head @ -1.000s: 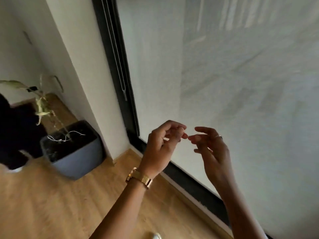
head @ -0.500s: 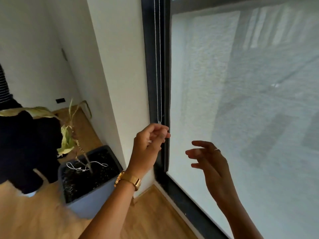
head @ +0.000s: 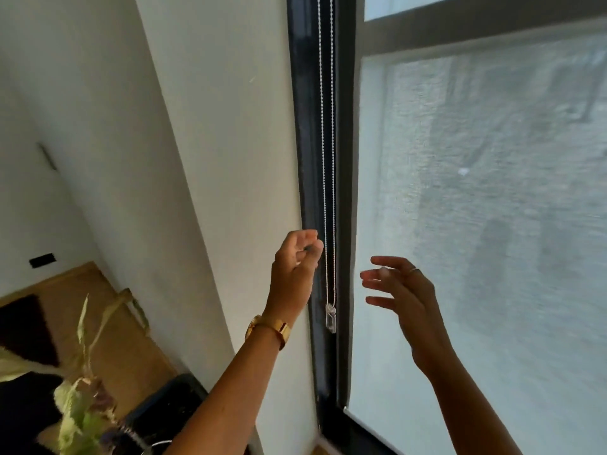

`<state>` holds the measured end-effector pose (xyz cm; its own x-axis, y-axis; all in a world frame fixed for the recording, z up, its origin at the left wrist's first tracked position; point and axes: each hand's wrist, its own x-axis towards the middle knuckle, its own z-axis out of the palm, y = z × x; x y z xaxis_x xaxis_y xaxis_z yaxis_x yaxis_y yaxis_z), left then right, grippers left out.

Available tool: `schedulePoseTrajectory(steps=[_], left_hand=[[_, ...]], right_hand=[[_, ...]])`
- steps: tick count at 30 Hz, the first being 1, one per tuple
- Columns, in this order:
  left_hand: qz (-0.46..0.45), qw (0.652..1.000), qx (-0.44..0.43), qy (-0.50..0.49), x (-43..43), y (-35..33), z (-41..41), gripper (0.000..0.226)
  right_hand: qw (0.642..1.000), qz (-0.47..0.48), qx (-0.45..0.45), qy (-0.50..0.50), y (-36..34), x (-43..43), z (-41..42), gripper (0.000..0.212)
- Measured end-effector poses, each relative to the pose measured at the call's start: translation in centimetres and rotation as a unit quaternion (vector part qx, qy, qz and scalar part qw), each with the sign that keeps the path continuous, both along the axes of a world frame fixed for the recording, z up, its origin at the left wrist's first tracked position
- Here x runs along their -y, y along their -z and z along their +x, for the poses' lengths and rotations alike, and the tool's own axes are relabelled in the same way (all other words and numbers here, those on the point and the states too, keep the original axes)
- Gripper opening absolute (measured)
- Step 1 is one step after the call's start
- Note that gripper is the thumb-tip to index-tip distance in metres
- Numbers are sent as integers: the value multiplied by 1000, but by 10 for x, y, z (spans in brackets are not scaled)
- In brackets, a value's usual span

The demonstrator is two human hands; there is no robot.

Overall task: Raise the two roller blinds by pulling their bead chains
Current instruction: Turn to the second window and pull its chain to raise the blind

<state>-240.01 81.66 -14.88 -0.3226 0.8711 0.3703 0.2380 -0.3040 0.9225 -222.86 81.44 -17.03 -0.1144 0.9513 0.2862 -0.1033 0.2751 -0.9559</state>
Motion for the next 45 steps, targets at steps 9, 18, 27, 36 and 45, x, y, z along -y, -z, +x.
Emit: schedulePoseTrajectory(steps=[9,18,27,36,45], left_hand=[[-23,997,61,35,-92,-2,-31,32],[-11,998,54,10,-151,-3,-39,29],[8,998,51,24,-164,4,-39,31],[-8,997,17,80,-172,-6,-34,35],[77,987,-11,141,-168,-63,-48,19]], right_hand=[[998,-19,37,-36,-89,-152,-68,24],[990,59,113,61,-109,-244,-107,20],[981,173,80,27,-164,-255,-124,17],[957,290,19,-1,-267,-238,-124,25],[926,364,43,85,-266,-223,-117,33]])
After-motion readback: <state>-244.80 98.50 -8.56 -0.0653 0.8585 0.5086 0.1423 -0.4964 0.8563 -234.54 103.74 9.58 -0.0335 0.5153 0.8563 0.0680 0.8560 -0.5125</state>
